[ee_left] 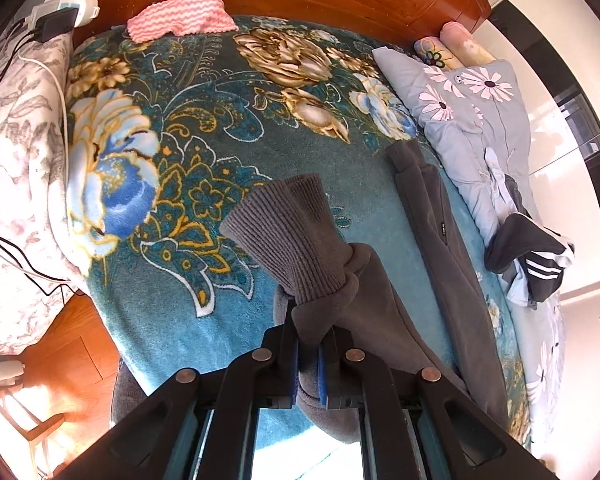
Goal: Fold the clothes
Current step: 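Lift the grey sweatpants waistband with the right gripper while the left gripper holds the hoodie cuff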
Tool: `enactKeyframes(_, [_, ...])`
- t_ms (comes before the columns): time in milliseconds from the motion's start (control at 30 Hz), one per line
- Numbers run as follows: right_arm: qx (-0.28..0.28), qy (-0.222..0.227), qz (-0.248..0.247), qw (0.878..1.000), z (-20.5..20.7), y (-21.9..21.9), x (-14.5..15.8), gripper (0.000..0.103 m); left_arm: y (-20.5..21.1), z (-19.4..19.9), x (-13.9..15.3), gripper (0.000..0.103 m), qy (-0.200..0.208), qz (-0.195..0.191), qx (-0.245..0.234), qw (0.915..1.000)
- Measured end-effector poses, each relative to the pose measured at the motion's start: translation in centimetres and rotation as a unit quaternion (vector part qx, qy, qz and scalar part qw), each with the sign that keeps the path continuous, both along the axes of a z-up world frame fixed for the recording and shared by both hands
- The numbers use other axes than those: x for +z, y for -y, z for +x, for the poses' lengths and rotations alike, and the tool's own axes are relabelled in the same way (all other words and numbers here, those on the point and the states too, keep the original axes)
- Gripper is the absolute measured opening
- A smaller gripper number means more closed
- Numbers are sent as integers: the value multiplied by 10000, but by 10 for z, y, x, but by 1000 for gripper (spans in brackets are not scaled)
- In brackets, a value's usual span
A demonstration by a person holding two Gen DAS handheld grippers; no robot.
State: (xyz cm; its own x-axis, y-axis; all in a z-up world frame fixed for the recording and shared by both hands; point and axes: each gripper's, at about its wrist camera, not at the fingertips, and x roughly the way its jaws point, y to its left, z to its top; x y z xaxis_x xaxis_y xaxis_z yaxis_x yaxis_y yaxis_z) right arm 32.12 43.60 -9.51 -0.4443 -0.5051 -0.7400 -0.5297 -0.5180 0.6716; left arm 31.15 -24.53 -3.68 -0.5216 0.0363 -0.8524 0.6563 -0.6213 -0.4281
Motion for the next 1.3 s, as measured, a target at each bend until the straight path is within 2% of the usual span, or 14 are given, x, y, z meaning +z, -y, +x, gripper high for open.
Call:
enactKeyframes(167, [499, -506, 388, 9967, 16, 6, 54, 9, 14, 20, 14, 7, -41, -80, 53, 9999])
enactKeyframes(300, [1157, -644, 643, 9891, 37, 19, 83, 8, 23, 28, 4, 7, 308, -178, 19, 9994])
enactKeyframes(400, [1108, -469, 439, 9918, 45, 23, 72, 8, 30, 31, -6, 7, 425, 10, 194, 9989])
enactKeyframes(500, [963, -579, 249, 9934, 32, 26, 70, 8, 37, 18, -3, 7, 464, 161, 294, 9984])
enactKeyframes(633, [815, -746, 85, 9938, 1, 26, 75, 8, 39, -27, 11, 7, 580, 153, 231, 9979])
enactKeyframes(867, [558, -1030, -179, 9930, -55, 26, 84, 8, 38, -139, 19, 7, 845, 262, 87, 9960])
enactKeyframes(933, [521, -1074, -85, 9928, -74, 27, 86, 8, 35, -170, 16, 7, 907, 272, 35, 9955])
enactKeyframes(1100, [347, -1052, 86, 9938, -116, 24, 89, 8, 27, -243, -4, 7, 1144, 429, -94, 9925])
enactKeyframes(1300, [211, -776, 469, 9957, -145, 27, 79, 8, 14, -312, -37, 7, 1608, 639, -213, 9847])
